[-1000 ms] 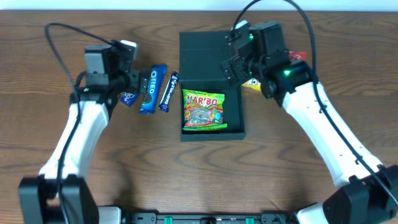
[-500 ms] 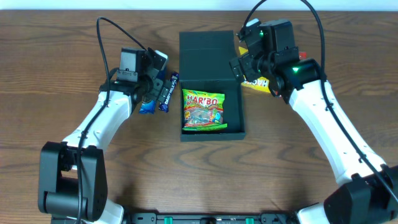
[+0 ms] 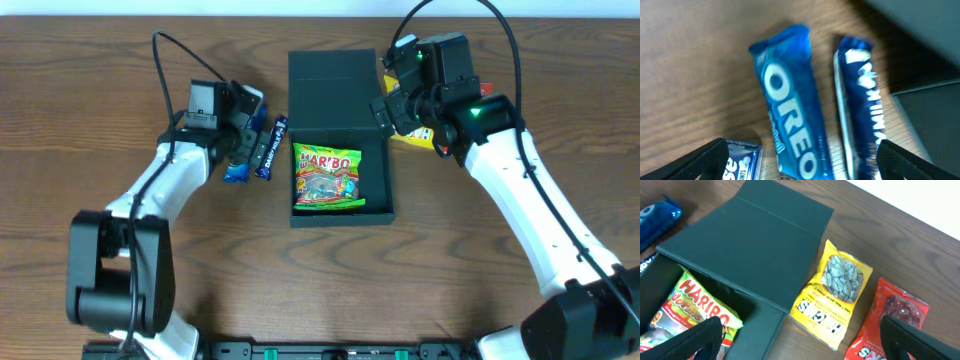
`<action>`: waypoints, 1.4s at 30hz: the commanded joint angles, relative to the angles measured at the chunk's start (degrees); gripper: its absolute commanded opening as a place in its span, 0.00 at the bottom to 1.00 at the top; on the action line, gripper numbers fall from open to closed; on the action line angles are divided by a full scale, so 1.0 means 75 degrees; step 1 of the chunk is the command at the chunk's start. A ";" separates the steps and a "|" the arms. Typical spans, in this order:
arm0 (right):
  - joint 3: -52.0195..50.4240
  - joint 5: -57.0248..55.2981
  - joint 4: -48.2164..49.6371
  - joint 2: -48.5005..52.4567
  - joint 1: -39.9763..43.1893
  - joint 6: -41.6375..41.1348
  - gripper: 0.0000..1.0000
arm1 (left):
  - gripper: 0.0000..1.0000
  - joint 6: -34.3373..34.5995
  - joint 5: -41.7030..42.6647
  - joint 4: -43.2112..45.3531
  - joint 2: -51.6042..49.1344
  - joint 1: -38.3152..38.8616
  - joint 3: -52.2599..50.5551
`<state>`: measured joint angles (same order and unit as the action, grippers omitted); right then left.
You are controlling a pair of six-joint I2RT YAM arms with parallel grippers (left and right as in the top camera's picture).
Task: Pack container
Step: 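Grasp the blue Oreo pack with the left gripper and lift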
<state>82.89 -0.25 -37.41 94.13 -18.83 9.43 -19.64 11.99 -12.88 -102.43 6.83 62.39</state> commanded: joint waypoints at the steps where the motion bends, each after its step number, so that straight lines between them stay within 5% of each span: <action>1: 0.0090 -0.0050 -0.0017 -0.0020 0.0064 -0.0085 0.99 | 1.00 0.0201 0.0020 0.0102 -0.0251 -0.0020 0.0146; 9: 0.0090 -0.0052 -0.0017 -0.0020 0.0064 -0.0085 0.99 | 0.73 0.0283 0.0216 0.0251 -0.0428 -0.0015 0.0146; 14: 0.0090 -0.0050 -0.0017 -0.0020 0.0064 -0.0085 0.99 | 0.67 0.0283 0.0213 0.0332 -0.0519 -0.0015 0.0146; 42: 0.0090 -0.0052 -0.0157 -0.0020 0.0064 -0.0082 0.99 | 0.57 0.0737 0.0122 0.0297 -0.0944 -0.0023 0.0146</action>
<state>82.89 -0.25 -38.46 94.13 -18.83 9.43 -14.76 13.13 -10.46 -108.88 6.74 62.39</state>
